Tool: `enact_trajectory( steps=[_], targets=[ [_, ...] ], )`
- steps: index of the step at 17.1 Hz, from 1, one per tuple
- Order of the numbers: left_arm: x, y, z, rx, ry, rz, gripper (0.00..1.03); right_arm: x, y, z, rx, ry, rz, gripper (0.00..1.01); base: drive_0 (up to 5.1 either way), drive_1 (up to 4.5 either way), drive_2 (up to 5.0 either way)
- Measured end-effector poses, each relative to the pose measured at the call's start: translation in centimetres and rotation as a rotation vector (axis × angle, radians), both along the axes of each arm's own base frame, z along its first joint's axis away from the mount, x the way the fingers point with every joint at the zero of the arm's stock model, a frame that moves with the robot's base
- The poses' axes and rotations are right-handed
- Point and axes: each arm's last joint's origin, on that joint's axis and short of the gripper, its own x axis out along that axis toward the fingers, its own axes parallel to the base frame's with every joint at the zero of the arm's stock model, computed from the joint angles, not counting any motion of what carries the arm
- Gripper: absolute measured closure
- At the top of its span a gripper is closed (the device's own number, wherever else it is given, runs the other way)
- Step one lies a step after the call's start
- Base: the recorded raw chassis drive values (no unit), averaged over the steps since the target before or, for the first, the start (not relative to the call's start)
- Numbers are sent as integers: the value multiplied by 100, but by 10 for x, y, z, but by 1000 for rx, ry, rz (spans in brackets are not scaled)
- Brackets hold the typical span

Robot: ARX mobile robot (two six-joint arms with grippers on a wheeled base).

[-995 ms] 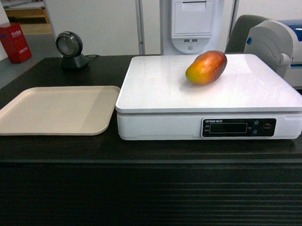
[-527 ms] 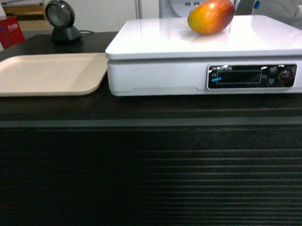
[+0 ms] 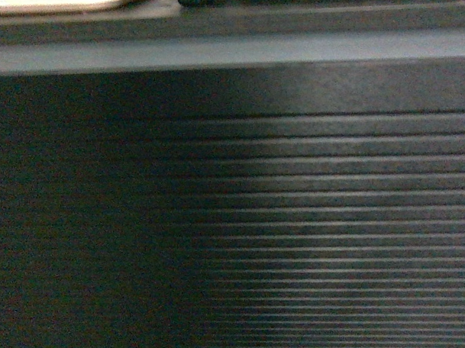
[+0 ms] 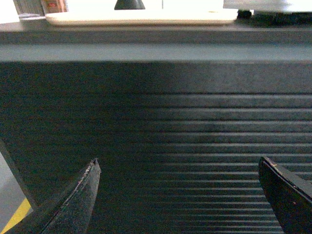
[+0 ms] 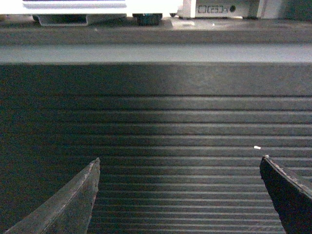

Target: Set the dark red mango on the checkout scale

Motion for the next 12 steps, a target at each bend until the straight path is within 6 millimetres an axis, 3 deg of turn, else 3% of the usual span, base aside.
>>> enact_trajectory(
  steps=[12],
  targets=[
    [0,0,0,0,4,-1,5,0,0,0,0,3,0,3,0,0,0]
  ],
)
